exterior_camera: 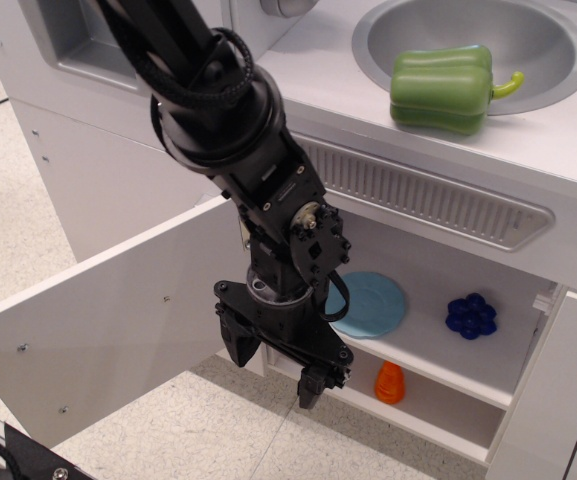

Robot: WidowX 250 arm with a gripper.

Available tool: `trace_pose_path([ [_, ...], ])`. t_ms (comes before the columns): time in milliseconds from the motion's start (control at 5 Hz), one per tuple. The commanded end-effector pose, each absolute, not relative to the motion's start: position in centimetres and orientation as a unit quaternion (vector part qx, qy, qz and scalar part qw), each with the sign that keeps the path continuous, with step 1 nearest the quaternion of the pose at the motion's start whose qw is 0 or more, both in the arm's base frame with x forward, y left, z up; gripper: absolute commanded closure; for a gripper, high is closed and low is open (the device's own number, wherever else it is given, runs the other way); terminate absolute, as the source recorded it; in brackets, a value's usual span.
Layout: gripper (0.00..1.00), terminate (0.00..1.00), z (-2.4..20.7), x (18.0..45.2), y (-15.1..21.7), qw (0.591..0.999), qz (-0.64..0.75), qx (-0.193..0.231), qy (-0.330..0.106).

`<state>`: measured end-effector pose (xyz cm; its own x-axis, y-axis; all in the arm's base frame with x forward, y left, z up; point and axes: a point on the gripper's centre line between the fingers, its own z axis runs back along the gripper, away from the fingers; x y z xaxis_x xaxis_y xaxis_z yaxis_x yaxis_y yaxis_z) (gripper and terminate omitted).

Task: Close cabinet

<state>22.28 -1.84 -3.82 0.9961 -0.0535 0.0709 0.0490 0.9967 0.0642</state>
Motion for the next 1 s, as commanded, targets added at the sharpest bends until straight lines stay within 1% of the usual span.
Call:
trace_pose_path([
  [0, 0.00, 0.00, -3.8, 22.3, -1.8, 0.999, -0.026, 0.031, -0.036],
  [200, 0.00, 0.00, -1.1, 22.7, 0.1, 0.998, -0.022, 0.024, -0.057],
  [600, 0.00, 0.00, 3.4, 23.4, 4.4, 0.996, -0.004, 0.043, -0.078],
  [800, 0.00, 0.00, 4.4, 23.9, 6.5, 0.995, 0.002, 0.057, -0.087],
])
